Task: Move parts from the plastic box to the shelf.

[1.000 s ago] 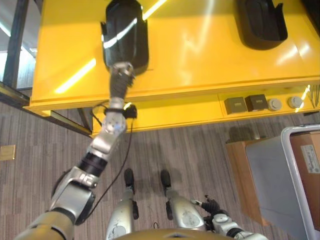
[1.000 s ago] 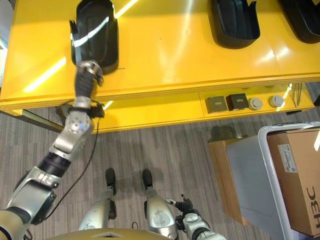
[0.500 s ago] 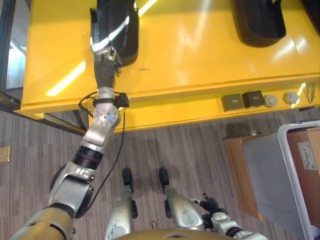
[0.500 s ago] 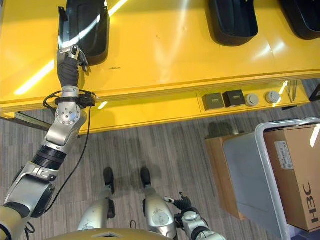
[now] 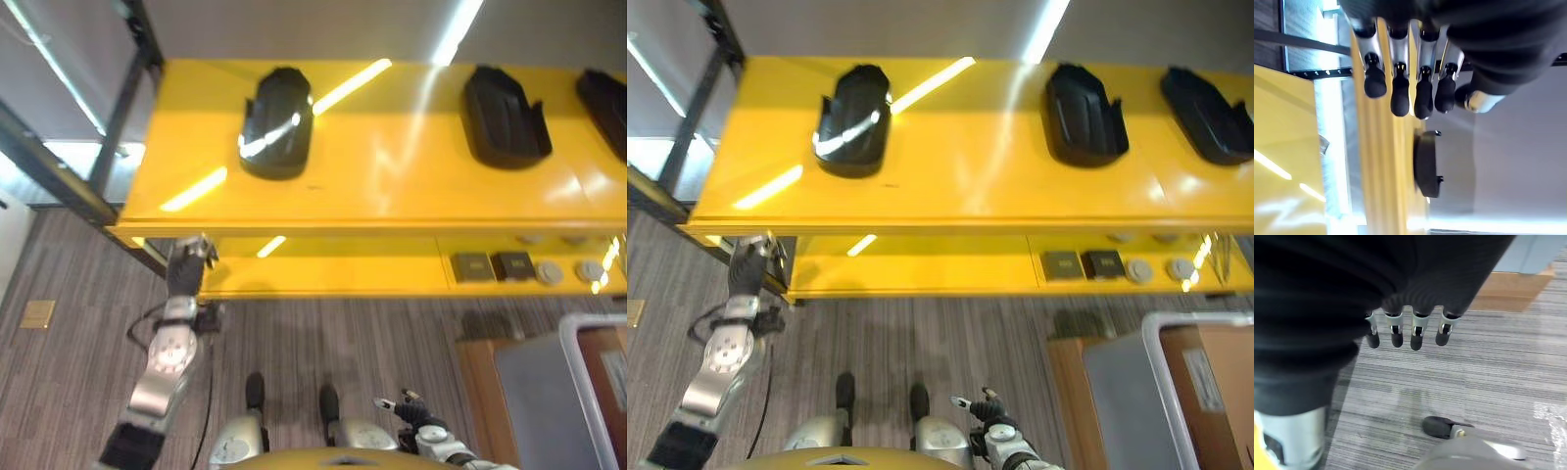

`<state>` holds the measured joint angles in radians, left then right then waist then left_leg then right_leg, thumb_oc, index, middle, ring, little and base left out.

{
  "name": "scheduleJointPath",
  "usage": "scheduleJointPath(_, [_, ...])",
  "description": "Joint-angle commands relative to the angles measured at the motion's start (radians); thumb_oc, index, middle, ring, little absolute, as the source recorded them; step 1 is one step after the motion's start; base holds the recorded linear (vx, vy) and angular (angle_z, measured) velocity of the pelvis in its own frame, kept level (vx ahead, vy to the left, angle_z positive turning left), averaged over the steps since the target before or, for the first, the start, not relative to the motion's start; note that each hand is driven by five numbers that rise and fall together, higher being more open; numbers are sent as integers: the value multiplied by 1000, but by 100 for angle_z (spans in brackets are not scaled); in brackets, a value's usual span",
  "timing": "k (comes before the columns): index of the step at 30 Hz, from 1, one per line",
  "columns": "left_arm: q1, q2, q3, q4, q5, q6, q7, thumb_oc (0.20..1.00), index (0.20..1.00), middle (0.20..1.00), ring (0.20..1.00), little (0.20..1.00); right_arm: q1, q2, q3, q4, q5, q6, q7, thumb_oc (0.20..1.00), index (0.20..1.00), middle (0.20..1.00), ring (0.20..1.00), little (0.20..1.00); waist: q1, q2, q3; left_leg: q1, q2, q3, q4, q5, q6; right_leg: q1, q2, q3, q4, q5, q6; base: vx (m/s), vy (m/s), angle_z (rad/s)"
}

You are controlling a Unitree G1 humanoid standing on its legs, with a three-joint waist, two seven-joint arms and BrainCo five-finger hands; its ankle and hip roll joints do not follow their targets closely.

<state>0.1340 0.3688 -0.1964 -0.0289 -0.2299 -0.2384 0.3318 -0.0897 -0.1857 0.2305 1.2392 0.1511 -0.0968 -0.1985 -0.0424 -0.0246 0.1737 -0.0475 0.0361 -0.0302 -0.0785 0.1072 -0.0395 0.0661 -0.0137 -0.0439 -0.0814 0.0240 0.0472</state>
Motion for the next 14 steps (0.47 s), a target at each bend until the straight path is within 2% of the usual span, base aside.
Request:
scheduleJointPath(1, [-61,45,-10,33,144,-40,-32,1000,1000,1000,1000,1000,27,30,14,63,-9,13,-26,1000,1000,1000,1000,1000,7,-24,-88,22,71,-16,55,-120,-23,-73,-89,9,62,-47,61,36,23,42])
scheduleJointPath(2, [-60,45,-10,33,145,-40,-31,1000,1000,1000,1000,1000,28,31,14,64,-9,13,-26,1000,1000,1000,1000,1000,7,-25,-87,25,71,-17,54,-119,-23,-70,-89,8,61,-48,61,33,15,36])
scheduleJointPath(4, [-11,64,-31,148,235,-18,-7,1000,1000,1000,1000,1000,37,35,9,86,-19,18,-37,1000,1000,1000,1000,1000,37,-38,-112,46,64,-42,42,-124,-17,-33,-99,-20,57,-55,66,49,24,30])
scheduleJointPath(5, [-12,63,-32,150,236,-19,-5,1000,1000,1000,1000,1000,37,35,9,86,-19,18,-37,1000,1000,1000,1000,1000,35,-38,-111,47,63,-44,42,-124,-17,-30,-100,-23,56,-55,66,30,28,22])
scheduleJointPath(7, [9,86,-53,249,306,-2,1,1000,1000,1000,1000,1000,36,33,2,89,-20,13,-49,1000,1000,1000,1000,1000,52,-48,-117,45,56,-64,49,-128,-14,-17,-105,-39,57,-59,67,-1,34,30])
scheduleJointPath(8, [22,92,-46,371,356,13,13,1000,1000,1000,1000,1000,36,39,12,89,-28,6,-52,1000,1000,1000,1000,1000,65,-55,-123,40,47,-77,57,-130,-13,-12,-110,-52,61,-59,69,-10,46,26])
scheduleJointPath(9, [20,91,-47,374,357,11,14,1000,1000,1000,1000,1000,36,39,12,89,-28,5,-52,1000,1000,1000,1000,1000,64,-55,-123,39,47,-78,57,-130,-13,-12,-111,-53,60,-59,69,-4,58,23])
scheduleJointPath(11, [40,95,-45,490,404,24,27,1000,1000,1000,1000,1000,30,47,24,88,-39,1,-51,1000,1000,1000,1000,1000,72,-60,-131,42,39,-84,55,-133,-9,-5,-117,-62,58,-55,73,8,54,26])
scheduleJointPath(13, [47,78,-31,613,421,41,50,1000,1000,1000,1000,1000,22,54,28,83,-42,-6,-55,1000,1000,1000,1000,1000,76,-64,-137,48,33,-83,55,-138,-4,-4,-123,-61,61,-53,77,-15,74,17])
scheduleJointPath(14, [53,42,-3,728,395,55,49,1000,1000,1000,1000,1000,10,58,31,74,-36,-11,-58,1000,1000,1000,1000,1000,79,-64,-137,45,27,-81,65,-143,1,-11,-127,-54,70,-53,80,-44,91,9])
